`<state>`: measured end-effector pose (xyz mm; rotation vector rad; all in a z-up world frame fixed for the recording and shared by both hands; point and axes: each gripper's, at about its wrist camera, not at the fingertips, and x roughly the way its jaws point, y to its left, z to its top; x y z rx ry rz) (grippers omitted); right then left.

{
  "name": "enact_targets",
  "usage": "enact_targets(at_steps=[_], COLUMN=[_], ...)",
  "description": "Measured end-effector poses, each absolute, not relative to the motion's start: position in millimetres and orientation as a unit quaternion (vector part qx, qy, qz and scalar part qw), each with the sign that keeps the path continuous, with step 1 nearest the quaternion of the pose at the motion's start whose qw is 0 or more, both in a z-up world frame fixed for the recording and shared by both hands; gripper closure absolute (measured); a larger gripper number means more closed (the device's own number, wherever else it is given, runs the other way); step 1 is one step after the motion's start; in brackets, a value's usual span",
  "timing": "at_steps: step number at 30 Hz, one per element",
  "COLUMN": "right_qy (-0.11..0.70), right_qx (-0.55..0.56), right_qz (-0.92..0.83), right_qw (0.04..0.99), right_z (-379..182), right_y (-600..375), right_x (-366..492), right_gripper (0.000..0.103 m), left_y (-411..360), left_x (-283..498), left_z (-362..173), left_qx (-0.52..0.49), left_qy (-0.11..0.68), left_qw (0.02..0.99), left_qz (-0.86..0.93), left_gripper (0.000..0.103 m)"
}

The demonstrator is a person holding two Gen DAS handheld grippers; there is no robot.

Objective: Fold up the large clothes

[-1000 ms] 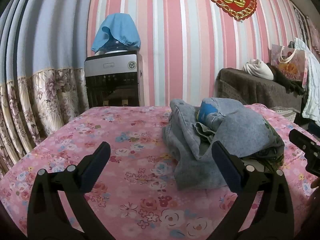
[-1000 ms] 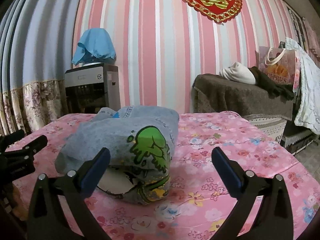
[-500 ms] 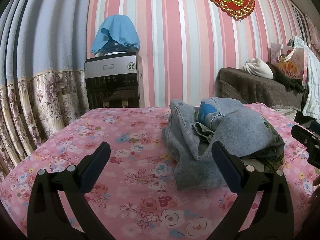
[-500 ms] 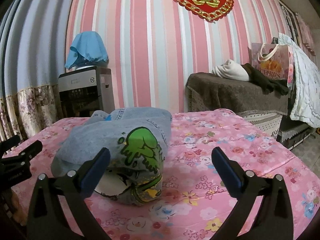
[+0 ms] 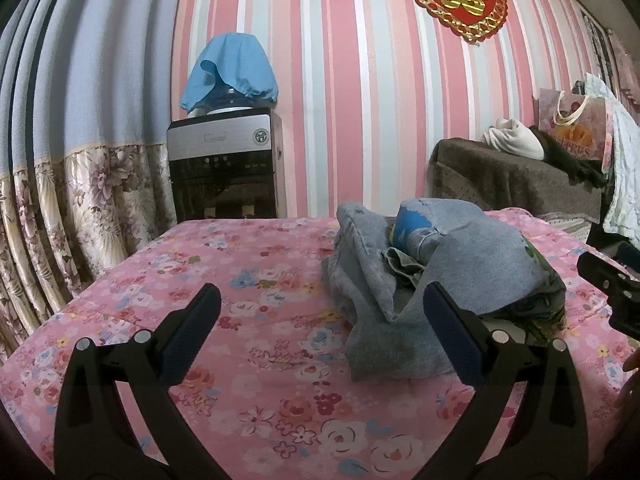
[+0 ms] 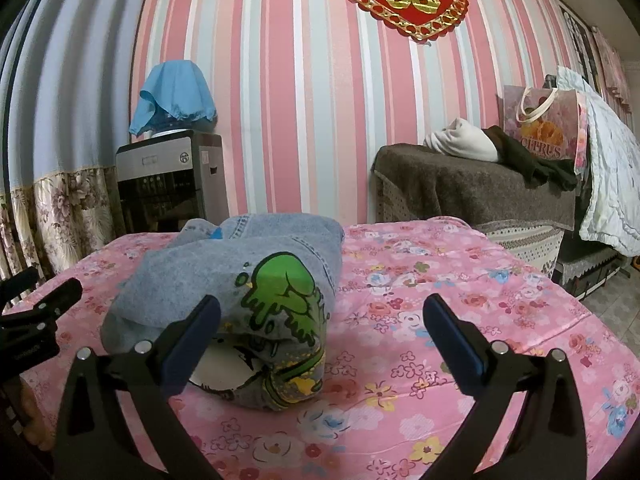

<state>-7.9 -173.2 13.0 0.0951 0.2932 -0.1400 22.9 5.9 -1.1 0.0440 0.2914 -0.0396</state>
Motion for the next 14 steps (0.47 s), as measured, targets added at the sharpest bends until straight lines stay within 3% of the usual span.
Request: enact_targets(at_steps=[14], right_qy=[0.147], right_qx=[0.05], right_qz=[-0.07], right_qw=[0.985], right_z=[12.7], right_y=[-175.7], right_x=[-8.0], right_gripper=[0.002], left_y=[7.7], left_x=[24.5], left_z=[-1.0], left_qx=[0.037], left_qy=[0.149], left_qw=[0.988], left_qz=[-0.026], left_gripper=[0.003])
